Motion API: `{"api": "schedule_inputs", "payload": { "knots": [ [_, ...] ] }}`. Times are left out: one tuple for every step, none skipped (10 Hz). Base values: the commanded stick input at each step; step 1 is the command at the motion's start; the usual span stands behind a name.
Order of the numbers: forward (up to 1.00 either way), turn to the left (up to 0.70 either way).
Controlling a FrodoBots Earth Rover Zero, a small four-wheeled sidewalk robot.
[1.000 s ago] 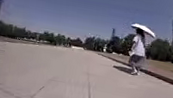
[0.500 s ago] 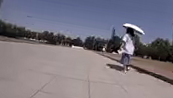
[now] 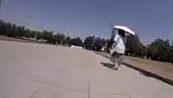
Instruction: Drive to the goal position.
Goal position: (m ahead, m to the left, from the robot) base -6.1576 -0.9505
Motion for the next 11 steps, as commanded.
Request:
{"api": "schedule_inputs", "payload": {
  "knots": [
    [1.0, 0.0],
    [1.0, 0.0],
    [1.0, 0.0],
    [1.0, 0.0],
    [1.0, 0.0],
    [1.0, 0.0],
    [1.0, 0.0],
    [1.0, 0.0],
    [1.0, 0.0],
    [1.0, 0.0],
    [1.0, 0.0]
  ]
}}
